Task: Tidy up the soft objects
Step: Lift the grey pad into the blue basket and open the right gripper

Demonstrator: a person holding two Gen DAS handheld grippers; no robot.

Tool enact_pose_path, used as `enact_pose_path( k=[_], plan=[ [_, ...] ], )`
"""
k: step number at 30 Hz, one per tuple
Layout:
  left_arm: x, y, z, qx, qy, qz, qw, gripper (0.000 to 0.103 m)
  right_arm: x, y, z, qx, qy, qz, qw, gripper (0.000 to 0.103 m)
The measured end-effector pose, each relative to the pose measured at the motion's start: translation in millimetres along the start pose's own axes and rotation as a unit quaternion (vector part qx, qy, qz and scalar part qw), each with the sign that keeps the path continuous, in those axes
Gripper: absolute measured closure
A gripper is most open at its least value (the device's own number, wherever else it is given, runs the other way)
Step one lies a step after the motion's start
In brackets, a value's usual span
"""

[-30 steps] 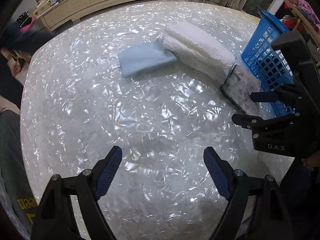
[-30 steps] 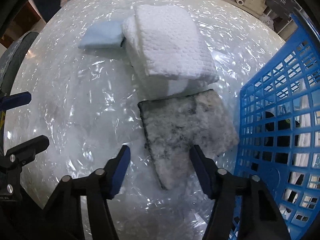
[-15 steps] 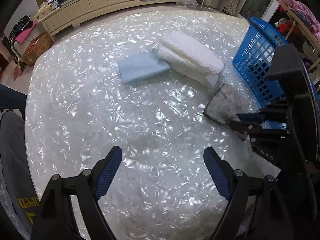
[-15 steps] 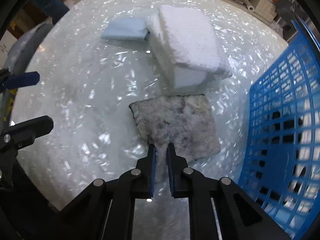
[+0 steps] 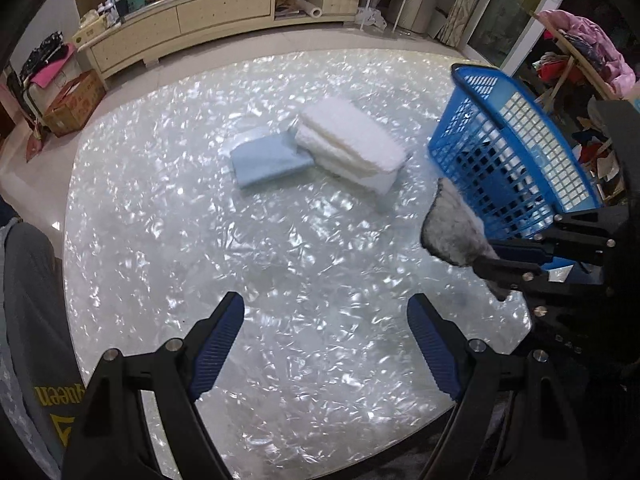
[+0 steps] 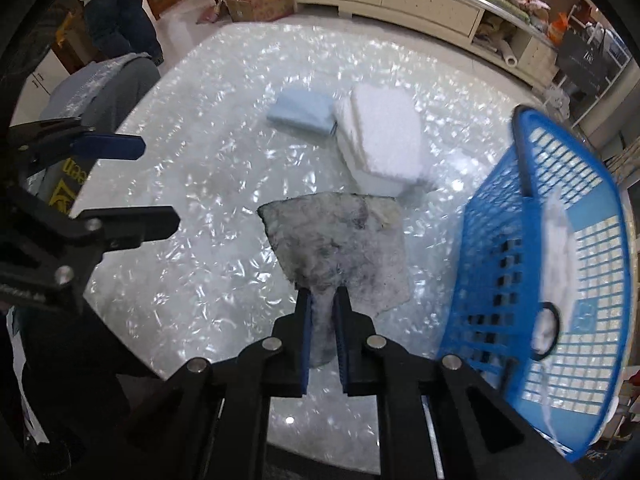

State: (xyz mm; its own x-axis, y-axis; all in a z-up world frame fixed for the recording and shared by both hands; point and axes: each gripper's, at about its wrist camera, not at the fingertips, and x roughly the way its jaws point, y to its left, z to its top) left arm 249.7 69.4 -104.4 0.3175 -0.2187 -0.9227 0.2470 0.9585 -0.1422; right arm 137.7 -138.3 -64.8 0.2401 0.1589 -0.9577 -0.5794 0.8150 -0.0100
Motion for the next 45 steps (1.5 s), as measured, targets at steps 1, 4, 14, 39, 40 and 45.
enact_pose_path(
  k=[1, 4, 14, 39, 40, 45],
  plan=[
    [-4.0, -2.9, 1.2, 0.002, -0.002, 0.0, 1.0, 0.021, -8.4, -1.7, -3.0, -0.001, -0.005, -0.001, 1.0, 0.093],
    [-14.5, -11.0, 5.1, 0.009, -0.009, -0.003, 0.9999, 0.021, -25.7, -12.9, -6.7, -0.002, -0.019, -0.005, 1.0, 0.093],
    [-30.5, -34.1, 25.2, 0.023, -0.023, -0.008, 0.9995, 0.021, -79.9, -54.7, -30.3, 0.016, -0.055, -0.025, 0.998, 0.093],
    [15.6, -79.8, 88.4, 0.067, -0.008, -0.027, 0.9974, 0.021, -57.6, -166.2, -43.8, 0.107, -0.046, -0.079, 0.99, 0.092],
    [19.2, -80.8, 89.9, 0.07, -0.007, -0.028, 0.9972, 0.021, -52.6, -169.8, -43.2, 0.111, -0.041, -0.077, 0.99, 0.092],
    [38.3, -86.1, 100.1, 0.095, -0.007, -0.031, 0.995, 0.021, -34.1, -182.5, -42.8, 0.123, -0.022, -0.067, 0.99, 0.092]
  ],
)
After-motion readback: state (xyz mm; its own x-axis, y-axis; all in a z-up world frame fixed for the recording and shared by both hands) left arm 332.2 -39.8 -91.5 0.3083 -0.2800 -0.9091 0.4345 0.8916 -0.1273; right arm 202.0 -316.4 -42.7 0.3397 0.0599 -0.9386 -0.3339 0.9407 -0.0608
